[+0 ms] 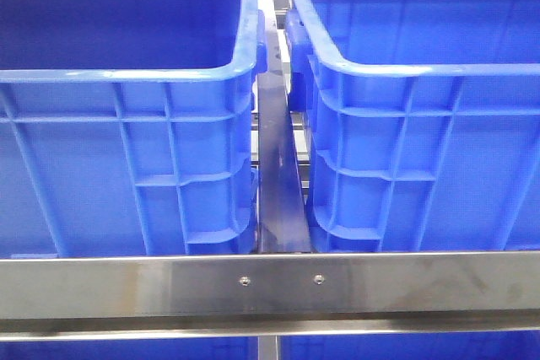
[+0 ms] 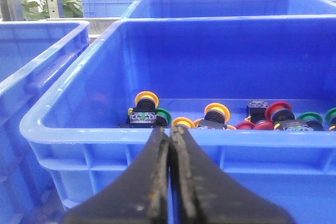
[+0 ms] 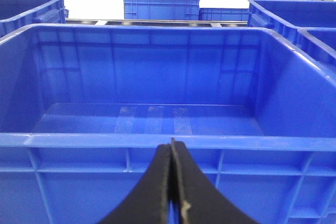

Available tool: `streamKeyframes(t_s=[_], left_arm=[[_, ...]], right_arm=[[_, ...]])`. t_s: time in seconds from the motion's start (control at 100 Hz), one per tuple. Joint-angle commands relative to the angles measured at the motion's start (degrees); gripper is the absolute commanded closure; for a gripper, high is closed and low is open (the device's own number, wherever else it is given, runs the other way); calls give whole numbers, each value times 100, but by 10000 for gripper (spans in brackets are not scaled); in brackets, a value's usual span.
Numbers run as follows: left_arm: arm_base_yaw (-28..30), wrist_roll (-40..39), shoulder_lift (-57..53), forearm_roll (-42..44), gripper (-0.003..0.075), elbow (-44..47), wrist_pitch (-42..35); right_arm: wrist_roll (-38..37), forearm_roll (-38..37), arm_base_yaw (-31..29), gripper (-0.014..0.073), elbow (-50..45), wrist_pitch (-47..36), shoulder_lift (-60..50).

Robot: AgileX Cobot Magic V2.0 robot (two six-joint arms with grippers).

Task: Pick red and yellow buttons and place in box
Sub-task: 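Lower the left gripper into the button crate toward a yellow button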

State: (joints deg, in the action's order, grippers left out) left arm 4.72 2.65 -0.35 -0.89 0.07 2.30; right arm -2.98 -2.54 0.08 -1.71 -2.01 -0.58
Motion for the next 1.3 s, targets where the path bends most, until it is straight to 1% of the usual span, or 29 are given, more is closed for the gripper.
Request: streamKeyframes(t_s=[0.0,0.34,0.53,0.64,0.79,0.92,1.05,1.09,1.14,1.19,1.23,1.24,1.26,1.29], left_arm=[[11,-59,-177,0,740,297,-494],[11,-59,-177,0,740,246,-494],[11,-59,-152,-16,740,-175,-332],[11,-59,54,7,740,-637,307],[11,-59,612,7,740,-1315,1122],[11,-34,1252,7,740,-1872,1589],[11,-34,2116,7,736,-2447,2014],[11,-34,2407,7,717,-2633,2066],[11,-34,2751,7,662,-2851,2103],[11,-23,3087,7,575,-3070,2103],[11,-13,3361,7,482,-3257,2103],[11,-13,3406,7,449,-3288,2103],[11,-13,3541,-4,416,-3379,2103],[11,-13,3717,-4,335,-3502,2103]], right_arm=[[19,15,-11,650,100,-431,-137],[19,15,-11,650,100,-431,-137],[19,15,-11,650,100,-431,-137],[19,15,-11,650,100,-431,-137],[19,15,-11,650,100,-431,-137],[19,15,-11,650,100,-431,-137],[19,15,-11,650,100,-431,-137],[19,15,-11,650,100,-431,-137],[19,15,-11,650,100,-431,-137],[19,15,-11,650,100,-431,-137],[19,15,-11,650,100,-431,-137],[19,15,-11,650,100,-431,-137],[19,15,-11,650,100,-431,-137],[19,15,-11,650,100,-431,-137]])
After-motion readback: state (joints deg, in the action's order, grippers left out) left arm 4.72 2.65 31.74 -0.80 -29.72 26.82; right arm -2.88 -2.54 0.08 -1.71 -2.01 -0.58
